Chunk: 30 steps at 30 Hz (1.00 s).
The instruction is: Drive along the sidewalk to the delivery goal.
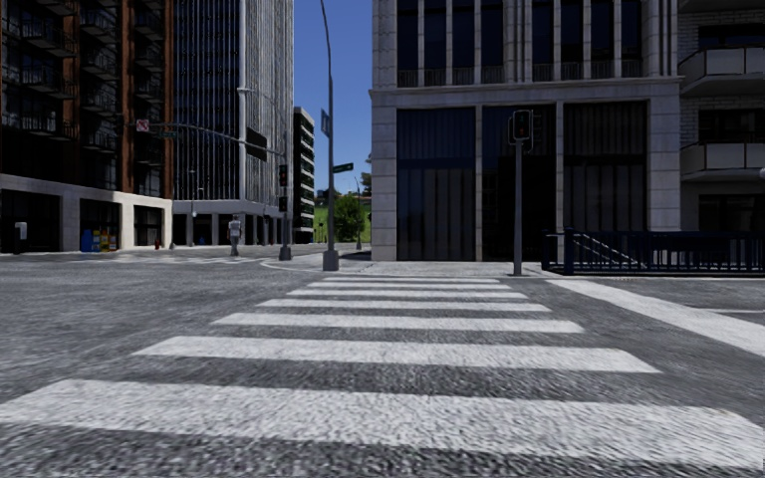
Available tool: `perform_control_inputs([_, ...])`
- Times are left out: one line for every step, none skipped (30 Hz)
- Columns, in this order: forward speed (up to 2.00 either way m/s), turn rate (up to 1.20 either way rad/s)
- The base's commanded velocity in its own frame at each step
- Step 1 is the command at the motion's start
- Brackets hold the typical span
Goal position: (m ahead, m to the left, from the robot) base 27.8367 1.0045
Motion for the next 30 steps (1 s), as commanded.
perform_control_inputs([2.0,-0.3])
perform_control_inputs([2.0,-0.3])
perform_control_inputs([2.0,-0.53])
perform_control_inputs([2.0,-0.98])
perform_control_inputs([2.0,-1.05])
perform_control_inputs([2.0,-1.08])
perform_control_inputs([2.0,-1.08])
perform_control_inputs([2.0,-1.04])
perform_control_inputs([2.0,-0.23])
perform_control_inputs([2.0,0.0])
perform_control_inputs([2.0,0.0])
perform_control_inputs([2.0,0.0])
perform_control_inputs([2.0,0.0])
perform_control_inputs([2.0,0.0])
perform_control_inputs([2.0,0.0])
perform_control_inputs([2.0,0.0])
perform_control_inputs([2.0,0.0])
perform_control_inputs([2.0,0.0])
perform_control_inputs([2.0,0.0])
perform_control_inputs([2.0,0.0])
perform_control_inputs([2.0,0.0])
perform_control_inputs([2.0,0.0])
perform_control_inputs([2.0,0.0])
perform_control_inputs([2.0,0.0])
perform_control_inputs([2.0,0.0])
perform_control_inputs([2.0,0.0])
perform_control_inputs([2.0,0.0])
perform_control_inputs([2.0,-0.65])
perform_control_inputs([2.0,-0.96])
perform_control_inputs([2.0,-1.12])
